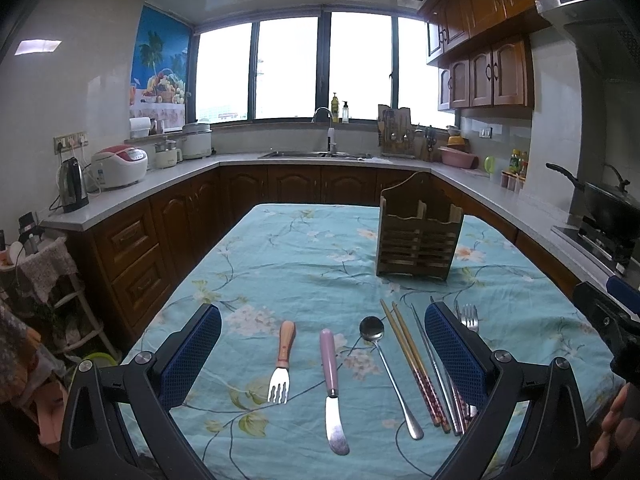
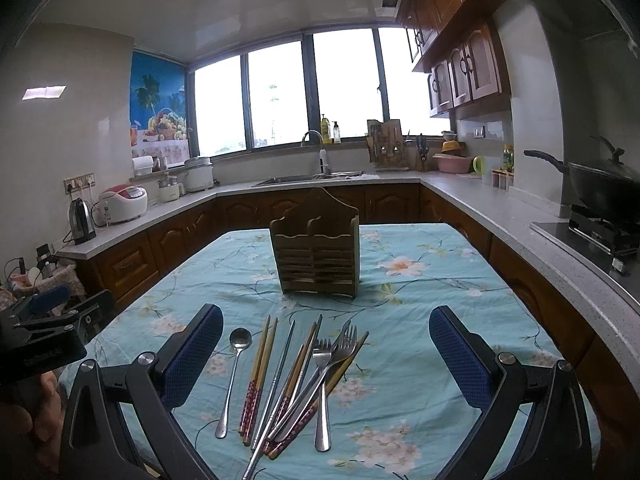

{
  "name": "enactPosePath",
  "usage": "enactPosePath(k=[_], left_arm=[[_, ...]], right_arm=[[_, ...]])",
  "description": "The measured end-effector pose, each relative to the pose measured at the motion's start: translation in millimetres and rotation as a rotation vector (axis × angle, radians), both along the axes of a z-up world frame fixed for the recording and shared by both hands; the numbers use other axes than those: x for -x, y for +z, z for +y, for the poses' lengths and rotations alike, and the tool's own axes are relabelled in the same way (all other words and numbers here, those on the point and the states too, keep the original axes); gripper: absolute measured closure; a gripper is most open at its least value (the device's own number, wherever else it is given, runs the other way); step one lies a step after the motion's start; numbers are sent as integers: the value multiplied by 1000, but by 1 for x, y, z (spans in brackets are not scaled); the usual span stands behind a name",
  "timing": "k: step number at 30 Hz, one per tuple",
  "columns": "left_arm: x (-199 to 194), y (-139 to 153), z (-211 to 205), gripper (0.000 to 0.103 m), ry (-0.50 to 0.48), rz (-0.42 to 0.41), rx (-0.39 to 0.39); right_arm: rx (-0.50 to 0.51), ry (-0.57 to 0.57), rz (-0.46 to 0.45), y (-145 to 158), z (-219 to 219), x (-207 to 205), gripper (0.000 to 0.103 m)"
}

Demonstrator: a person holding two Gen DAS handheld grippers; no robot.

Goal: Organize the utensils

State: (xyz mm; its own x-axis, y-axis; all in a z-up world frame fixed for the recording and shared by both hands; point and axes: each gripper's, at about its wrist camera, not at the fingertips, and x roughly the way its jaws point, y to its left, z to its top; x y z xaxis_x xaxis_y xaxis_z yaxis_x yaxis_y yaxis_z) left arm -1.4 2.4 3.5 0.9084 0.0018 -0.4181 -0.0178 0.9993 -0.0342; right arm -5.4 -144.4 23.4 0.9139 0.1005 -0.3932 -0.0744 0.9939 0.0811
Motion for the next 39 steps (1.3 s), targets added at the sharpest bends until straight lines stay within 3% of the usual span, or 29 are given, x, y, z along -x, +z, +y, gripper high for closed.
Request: enactPosePath(k=[12, 22, 27, 31, 39], left_arm=[[-44, -8, 12, 1, -41, 145, 53], [-93, -17, 8, 3, -92, 242, 26], [-128, -27, 7, 12, -109, 306, 23], [-154, -36, 4, 14, -140, 343, 17], [-206, -62, -7, 28, -198, 438, -15]], right_arm=[[2, -4, 72, -13, -6, -19, 0], [-37, 3, 202, -34, -20, -58, 1], [-58, 16, 298, -52, -26, -86, 16], [-83, 40, 369, -68, -31, -111, 35], [-77, 77, 436, -87, -34, -150, 50]])
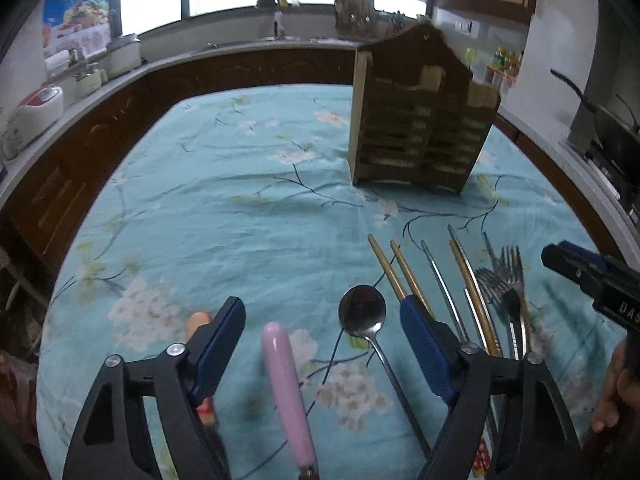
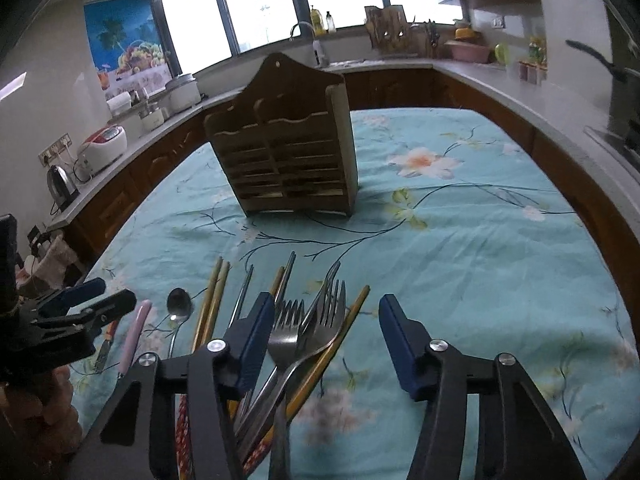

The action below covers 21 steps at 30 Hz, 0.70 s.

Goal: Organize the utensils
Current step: 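Close the left tool on the steel spoon while the right tool grasps a steel fork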

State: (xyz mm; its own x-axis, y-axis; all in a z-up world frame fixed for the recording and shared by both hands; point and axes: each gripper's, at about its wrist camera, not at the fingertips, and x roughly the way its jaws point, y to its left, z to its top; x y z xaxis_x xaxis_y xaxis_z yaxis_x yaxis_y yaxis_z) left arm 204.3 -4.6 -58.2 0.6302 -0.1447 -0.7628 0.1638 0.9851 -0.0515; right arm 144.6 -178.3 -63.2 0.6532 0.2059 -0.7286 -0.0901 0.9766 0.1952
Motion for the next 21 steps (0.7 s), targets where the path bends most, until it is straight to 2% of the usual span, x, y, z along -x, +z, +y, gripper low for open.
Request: enactPosePath(k=[2, 9, 13, 14, 18, 19, 21], left_arm=[[-13, -8, -3, 34, -14, 14, -5], [-45, -33, -9, 41, -62, 93, 12], [-52, -41, -11, 53, -75, 112, 31], [-53, -41, -12, 58, -80, 110, 34], [-55, -42, -16, 82, -111, 114, 51], [-55, -43, -17, 91, -116, 111, 45], [-51, -39, -17, 97, -131, 102, 58]], right_arm=[[0, 9, 15, -5, -2, -10, 51], [-6, 49, 68, -21, -4, -36, 53], [-10, 70, 106, -31, -4, -46, 67], [-10, 77, 114, -33, -3, -48, 73], [-30, 97, 136, -39, -1, -50, 83], [-28, 97, 139, -40, -1, -50, 86], [-31, 96, 135, -39, -1, -50, 88]])
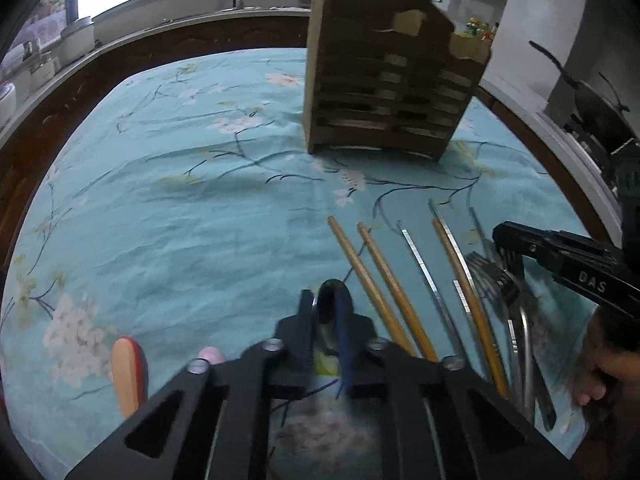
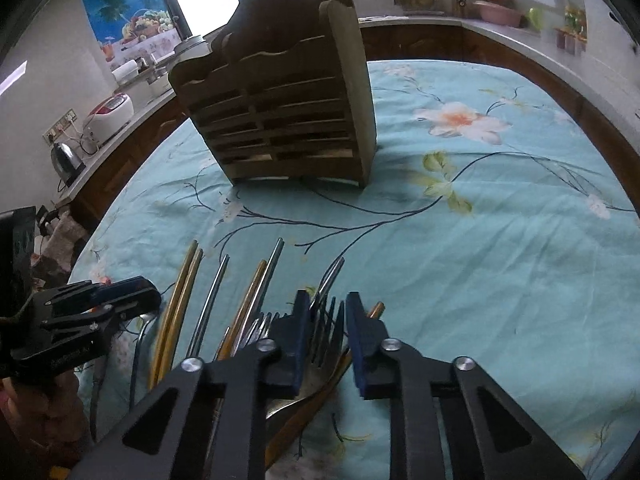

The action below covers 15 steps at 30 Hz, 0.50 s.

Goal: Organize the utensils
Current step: 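Close the left tool on the steel spoon while the right tool grasps a steel fork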

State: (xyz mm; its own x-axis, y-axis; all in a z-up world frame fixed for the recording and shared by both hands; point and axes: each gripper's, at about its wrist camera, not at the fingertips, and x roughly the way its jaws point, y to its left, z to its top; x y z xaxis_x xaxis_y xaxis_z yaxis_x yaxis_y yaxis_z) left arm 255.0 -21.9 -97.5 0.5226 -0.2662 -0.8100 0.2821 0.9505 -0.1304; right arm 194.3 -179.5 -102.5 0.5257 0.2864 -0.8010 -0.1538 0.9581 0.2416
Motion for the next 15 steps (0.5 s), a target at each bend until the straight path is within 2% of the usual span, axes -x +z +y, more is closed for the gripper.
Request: enactPosePath(k=[3, 15], left_arm=[[7, 8, 2, 101, 1, -29, 9], [49, 52, 24, 101, 42, -144, 84]], right_arm=[[-20, -8, -15, 5, -3, 3, 101], [-26, -41, -176, 60, -10, 27, 101]])
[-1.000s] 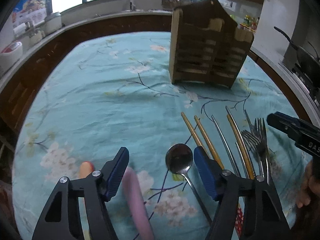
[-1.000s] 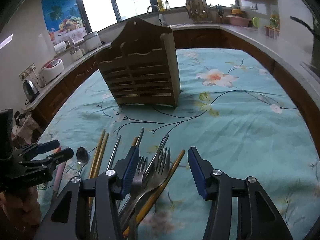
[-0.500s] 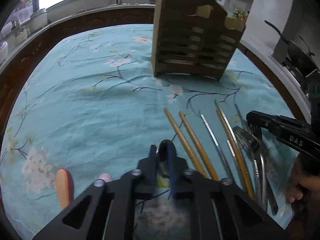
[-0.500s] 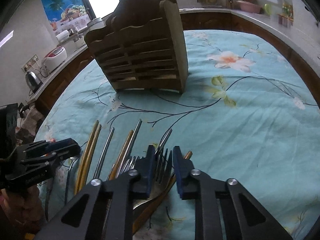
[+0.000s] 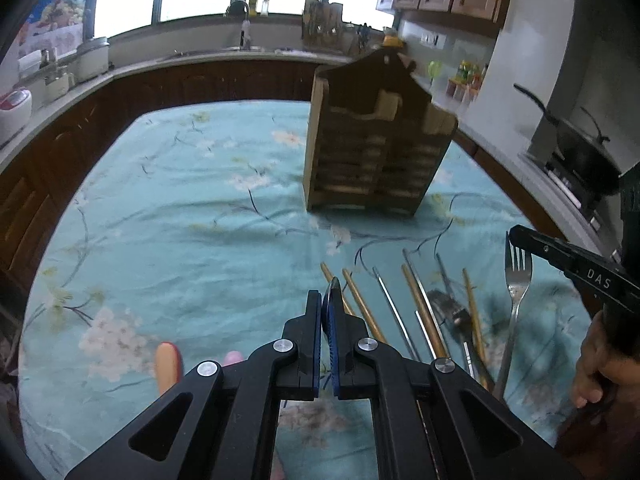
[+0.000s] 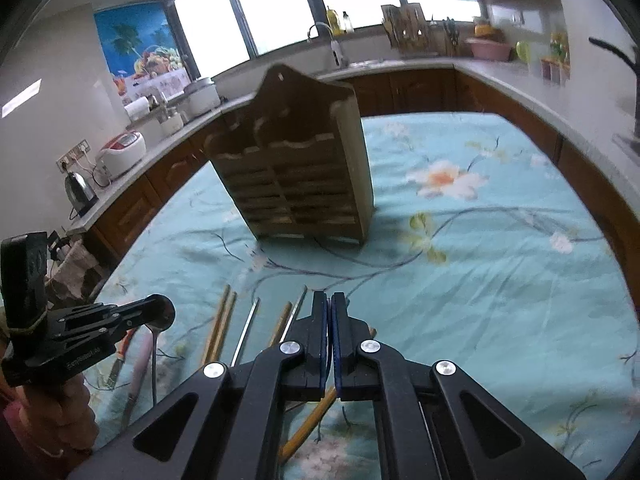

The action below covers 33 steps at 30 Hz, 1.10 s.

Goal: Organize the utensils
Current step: 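Lift the spoon with the left tool while the right tool carries the fork to the holder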

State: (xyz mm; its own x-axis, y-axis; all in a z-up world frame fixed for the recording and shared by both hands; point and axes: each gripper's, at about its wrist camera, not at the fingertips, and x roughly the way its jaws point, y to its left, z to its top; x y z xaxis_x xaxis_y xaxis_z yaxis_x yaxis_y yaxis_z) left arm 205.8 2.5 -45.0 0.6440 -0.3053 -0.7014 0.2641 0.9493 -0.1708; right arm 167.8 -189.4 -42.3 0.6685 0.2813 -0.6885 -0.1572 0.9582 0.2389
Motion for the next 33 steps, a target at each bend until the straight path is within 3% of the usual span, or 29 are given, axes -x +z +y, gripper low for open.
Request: enactPosePath(k=[17, 33], left_arm=[[39, 63, 34, 101, 103, -160, 80], [15, 103, 31, 101, 192, -297, 104]], right_arm=[[49, -53, -222, 65, -4, 20, 101], [40, -137, -374, 106, -15, 1, 101]])
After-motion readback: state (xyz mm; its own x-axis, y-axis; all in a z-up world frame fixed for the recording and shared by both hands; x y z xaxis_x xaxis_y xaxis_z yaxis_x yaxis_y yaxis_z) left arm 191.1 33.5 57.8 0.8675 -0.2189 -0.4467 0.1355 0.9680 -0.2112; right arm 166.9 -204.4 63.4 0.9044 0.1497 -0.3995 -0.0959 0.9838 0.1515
